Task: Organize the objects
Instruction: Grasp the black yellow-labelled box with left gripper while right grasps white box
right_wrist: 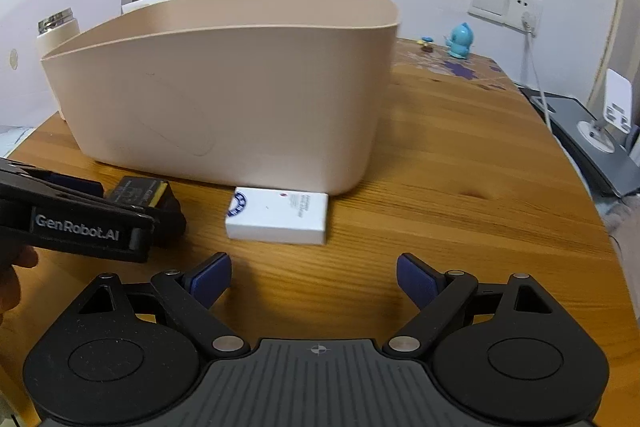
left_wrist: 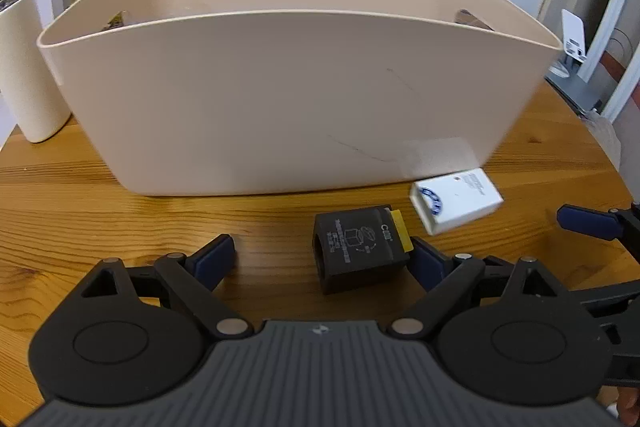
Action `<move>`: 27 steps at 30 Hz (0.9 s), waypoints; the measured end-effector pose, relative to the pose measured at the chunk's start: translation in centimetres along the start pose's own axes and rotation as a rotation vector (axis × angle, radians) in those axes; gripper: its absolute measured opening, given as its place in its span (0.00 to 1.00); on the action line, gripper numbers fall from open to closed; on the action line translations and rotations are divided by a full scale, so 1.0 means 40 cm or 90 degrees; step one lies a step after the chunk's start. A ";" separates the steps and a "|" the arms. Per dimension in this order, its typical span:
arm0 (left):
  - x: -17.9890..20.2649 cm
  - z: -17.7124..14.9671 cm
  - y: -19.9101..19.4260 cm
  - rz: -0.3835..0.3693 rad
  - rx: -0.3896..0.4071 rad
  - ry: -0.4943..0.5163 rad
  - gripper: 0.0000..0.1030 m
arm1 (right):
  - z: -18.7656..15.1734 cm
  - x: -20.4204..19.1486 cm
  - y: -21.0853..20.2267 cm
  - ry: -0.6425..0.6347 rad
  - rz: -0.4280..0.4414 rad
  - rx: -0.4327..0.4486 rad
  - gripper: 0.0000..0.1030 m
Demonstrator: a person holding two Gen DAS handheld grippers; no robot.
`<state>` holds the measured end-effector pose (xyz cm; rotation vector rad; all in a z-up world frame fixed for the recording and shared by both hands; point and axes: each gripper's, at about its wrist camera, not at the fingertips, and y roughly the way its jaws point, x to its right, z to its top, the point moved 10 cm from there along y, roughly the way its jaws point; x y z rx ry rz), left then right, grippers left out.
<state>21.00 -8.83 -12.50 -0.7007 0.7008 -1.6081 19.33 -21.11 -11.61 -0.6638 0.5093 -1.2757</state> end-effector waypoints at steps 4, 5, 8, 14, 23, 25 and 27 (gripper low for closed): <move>-0.033 0.010 0.003 0.008 0.003 -0.013 0.90 | 0.013 -0.015 0.023 -0.004 0.003 0.004 0.88; -0.041 0.013 0.003 0.010 0.004 -0.015 0.90 | 0.017 -0.017 0.028 -0.005 0.002 0.005 0.88; -0.059 0.022 0.006 0.013 0.006 -0.017 0.88 | 0.030 -0.023 0.043 -0.002 0.007 0.008 0.87; -0.079 0.031 0.003 0.026 0.011 -0.007 0.76 | 0.045 -0.041 0.050 -0.002 0.012 0.026 0.66; -0.108 0.035 -0.006 0.021 0.019 -0.007 0.48 | 0.045 -0.053 0.026 0.005 0.015 0.022 0.56; -0.110 0.030 -0.012 0.021 0.018 -0.007 0.48 | 0.047 -0.057 0.006 0.004 0.016 0.027 0.56; -0.112 0.025 -0.026 0.020 0.021 -0.002 0.48 | 0.051 -0.057 -0.018 0.005 0.017 0.037 0.56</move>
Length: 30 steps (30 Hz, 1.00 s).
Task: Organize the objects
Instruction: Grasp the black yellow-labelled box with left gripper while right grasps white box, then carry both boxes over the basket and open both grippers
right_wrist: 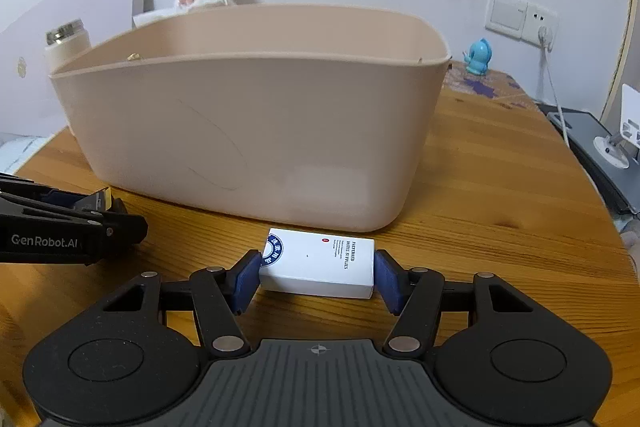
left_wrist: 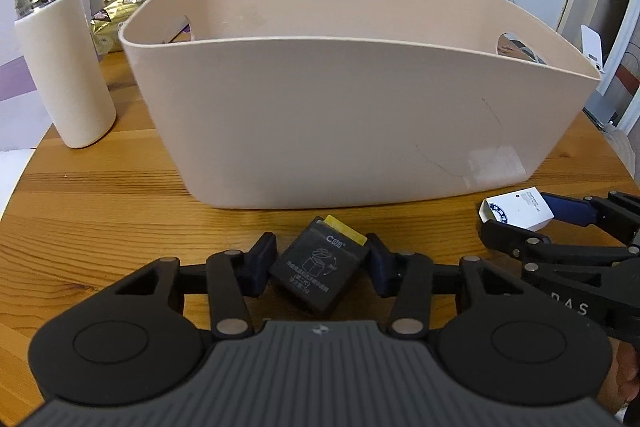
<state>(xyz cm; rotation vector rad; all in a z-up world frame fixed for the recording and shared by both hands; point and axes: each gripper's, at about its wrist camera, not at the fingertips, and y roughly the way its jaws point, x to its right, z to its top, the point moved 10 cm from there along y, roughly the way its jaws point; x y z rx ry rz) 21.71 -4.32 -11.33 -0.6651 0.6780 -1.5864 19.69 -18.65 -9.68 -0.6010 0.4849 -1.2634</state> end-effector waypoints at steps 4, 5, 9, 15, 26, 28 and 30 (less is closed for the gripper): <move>-0.004 -0.001 -0.045 0.001 0.019 0.012 0.48 | 0.024 -0.002 -0.060 0.000 0.004 0.029 0.56; -0.005 0.001 -0.059 0.002 0.026 0.015 0.48 | 0.032 -0.002 -0.076 -0.002 0.005 0.038 0.56; -0.011 0.012 -0.113 0.001 0.050 0.020 0.48 | 0.071 -0.006 -0.136 -0.009 0.007 0.075 0.56; -0.021 0.053 -0.201 0.001 0.098 0.022 0.48 | 0.155 0.001 -0.195 -0.012 0.009 0.133 0.56; -0.045 0.210 -0.263 0.023 0.177 0.018 0.48 | 0.309 0.010 -0.180 -0.013 0.002 0.194 0.56; -0.044 0.241 -0.252 0.031 0.184 0.022 0.48 | 0.328 0.013 -0.151 -0.011 -0.001 0.188 0.56; -0.044 0.267 -0.230 0.041 0.183 0.025 0.48 | 0.337 0.012 -0.122 -0.012 -0.004 0.177 0.56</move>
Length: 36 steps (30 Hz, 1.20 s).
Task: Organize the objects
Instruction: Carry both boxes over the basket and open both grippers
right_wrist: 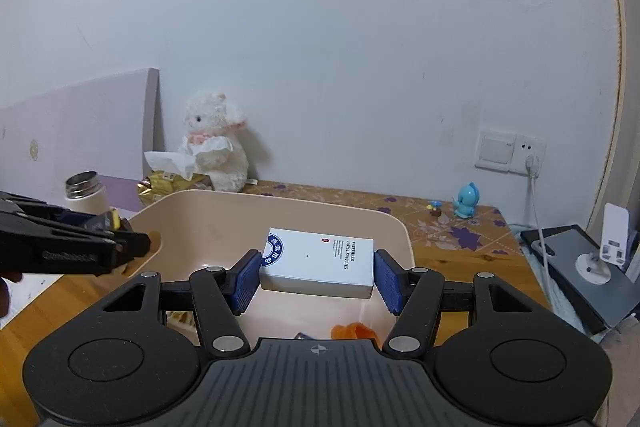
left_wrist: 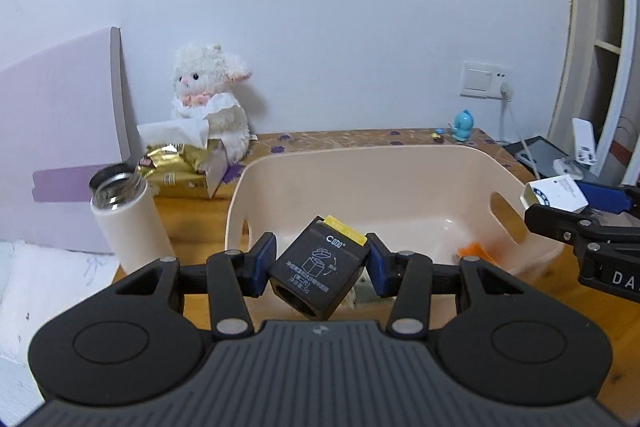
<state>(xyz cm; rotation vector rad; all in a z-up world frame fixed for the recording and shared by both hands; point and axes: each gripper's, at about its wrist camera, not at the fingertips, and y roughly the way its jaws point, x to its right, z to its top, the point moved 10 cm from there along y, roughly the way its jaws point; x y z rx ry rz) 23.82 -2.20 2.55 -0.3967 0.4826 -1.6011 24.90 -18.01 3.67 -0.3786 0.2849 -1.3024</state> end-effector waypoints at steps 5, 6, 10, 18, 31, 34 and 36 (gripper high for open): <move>0.002 0.000 0.111 0.014 -0.050 0.004 0.48 | -0.016 0.000 0.076 -0.005 -0.008 -0.044 0.56; 0.004 -0.009 0.133 0.008 -0.068 -0.003 0.48 | -0.021 0.000 0.088 -0.006 -0.007 -0.054 0.56; 0.009 -0.040 0.205 0.008 -0.117 0.001 0.48 | -0.050 -0.001 0.132 -0.010 -0.009 -0.096 0.56; 0.014 -0.087 0.259 0.006 -0.168 0.012 0.49 | -0.092 0.001 0.153 0.003 -0.002 -0.148 0.64; 0.023 -0.027 0.121 0.022 -0.102 0.027 0.84 | -0.067 0.021 0.002 0.036 -0.018 -0.109 0.86; 0.021 -0.023 0.079 0.020 -0.089 0.025 0.86 | -0.060 0.018 -0.040 0.041 -0.017 -0.099 0.88; 0.018 -0.025 0.054 0.017 -0.084 0.022 0.86 | -0.057 0.011 -0.065 0.041 -0.018 -0.095 0.89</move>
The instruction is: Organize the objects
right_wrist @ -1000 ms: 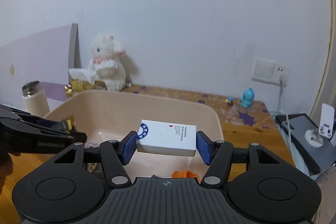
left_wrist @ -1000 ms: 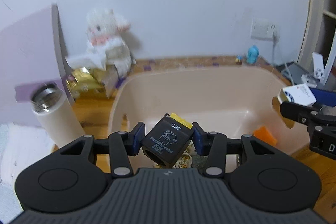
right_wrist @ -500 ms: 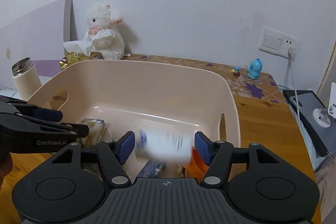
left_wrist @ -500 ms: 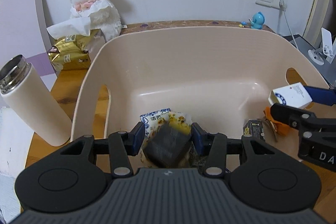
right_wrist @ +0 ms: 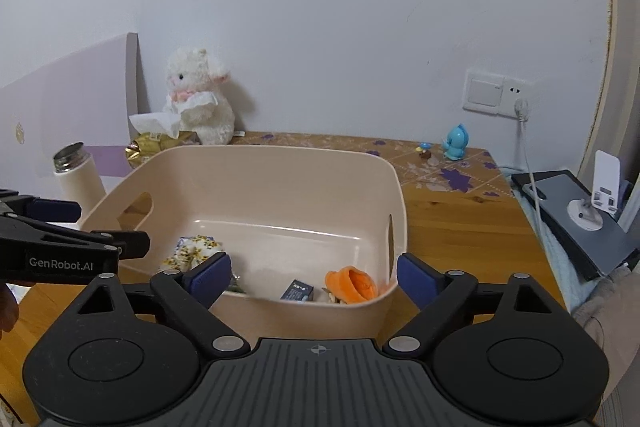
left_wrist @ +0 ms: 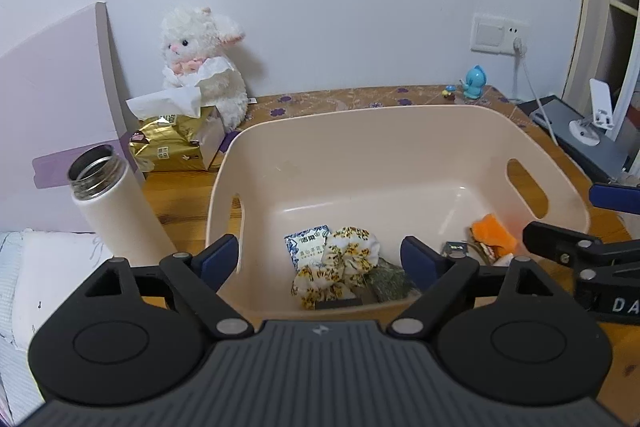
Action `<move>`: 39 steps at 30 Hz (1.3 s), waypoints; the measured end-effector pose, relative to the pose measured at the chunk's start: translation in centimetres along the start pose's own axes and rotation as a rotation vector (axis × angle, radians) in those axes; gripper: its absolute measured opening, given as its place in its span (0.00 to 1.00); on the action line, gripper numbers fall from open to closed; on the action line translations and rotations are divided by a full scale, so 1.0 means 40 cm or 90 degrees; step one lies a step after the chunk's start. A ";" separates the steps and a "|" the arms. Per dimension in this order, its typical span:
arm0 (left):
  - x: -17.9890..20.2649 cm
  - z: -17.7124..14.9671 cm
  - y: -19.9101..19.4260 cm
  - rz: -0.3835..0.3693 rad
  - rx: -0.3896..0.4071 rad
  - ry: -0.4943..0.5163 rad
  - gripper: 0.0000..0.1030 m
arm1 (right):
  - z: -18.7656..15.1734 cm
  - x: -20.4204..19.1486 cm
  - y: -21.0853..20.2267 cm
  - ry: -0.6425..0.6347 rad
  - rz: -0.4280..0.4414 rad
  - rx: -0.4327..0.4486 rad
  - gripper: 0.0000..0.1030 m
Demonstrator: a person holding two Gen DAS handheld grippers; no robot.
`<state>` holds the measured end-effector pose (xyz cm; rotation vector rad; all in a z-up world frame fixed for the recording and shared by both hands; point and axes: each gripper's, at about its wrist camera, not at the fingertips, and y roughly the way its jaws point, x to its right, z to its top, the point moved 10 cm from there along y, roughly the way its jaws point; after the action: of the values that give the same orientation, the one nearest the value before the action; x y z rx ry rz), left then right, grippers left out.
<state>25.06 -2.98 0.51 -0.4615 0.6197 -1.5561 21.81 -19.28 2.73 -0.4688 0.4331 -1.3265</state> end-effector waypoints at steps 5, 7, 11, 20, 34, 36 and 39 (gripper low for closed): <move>-0.011 -0.024 -0.054 0.006 0.010 -0.004 0.86 | -0.017 -0.019 -0.058 0.000 0.005 0.012 0.93; -0.016 -0.035 -0.074 0.006 0.014 -0.009 0.86 | -0.025 -0.023 -0.076 -0.001 0.008 0.014 0.94; -0.022 -0.062 -0.116 0.009 0.022 -0.015 0.86 | -0.039 -0.032 -0.113 0.002 0.012 0.020 0.93; -0.023 -0.106 -0.203 0.000 0.035 -0.023 0.87 | -0.058 -0.044 -0.185 0.003 0.021 0.040 0.95; -0.018 -0.163 -0.290 0.010 0.045 -0.021 0.91 | -0.101 -0.053 -0.246 0.018 0.033 0.060 0.98; -0.015 -0.169 -0.300 0.009 0.047 -0.021 0.91 | -0.100 -0.056 -0.261 0.017 0.031 0.068 0.99; -0.010 -0.175 -0.318 0.011 0.052 -0.017 0.91 | -0.100 -0.057 -0.282 0.017 0.031 0.076 1.00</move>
<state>10.87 -1.60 3.21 -0.4137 0.5352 -1.5511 10.01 -19.32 5.76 -0.3398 0.3818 -1.3047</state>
